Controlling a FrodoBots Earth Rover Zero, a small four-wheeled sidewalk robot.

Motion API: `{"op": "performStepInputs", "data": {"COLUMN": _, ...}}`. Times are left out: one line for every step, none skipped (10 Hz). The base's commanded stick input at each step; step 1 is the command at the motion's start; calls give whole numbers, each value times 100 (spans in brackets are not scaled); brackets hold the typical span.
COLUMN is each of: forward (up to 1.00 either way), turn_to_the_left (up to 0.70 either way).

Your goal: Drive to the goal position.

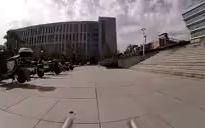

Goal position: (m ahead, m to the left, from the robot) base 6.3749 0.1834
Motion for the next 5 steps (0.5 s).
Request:
{"op": "performStepInputs", "data": {"forward": 95, "turn_to_the_left": -1}}
{"op": "performStepInputs", "data": {"forward": 95, "turn_to_the_left": -1}}
{"op": "performStepInputs", "data": {"forward": 95, "turn_to_the_left": -1}}
{"op": "performStepInputs", "data": {"forward": 95, "turn_to_the_left": 2}}
{"op": "performStepInputs", "data": {"forward": 96, "turn_to_the_left": 37}}
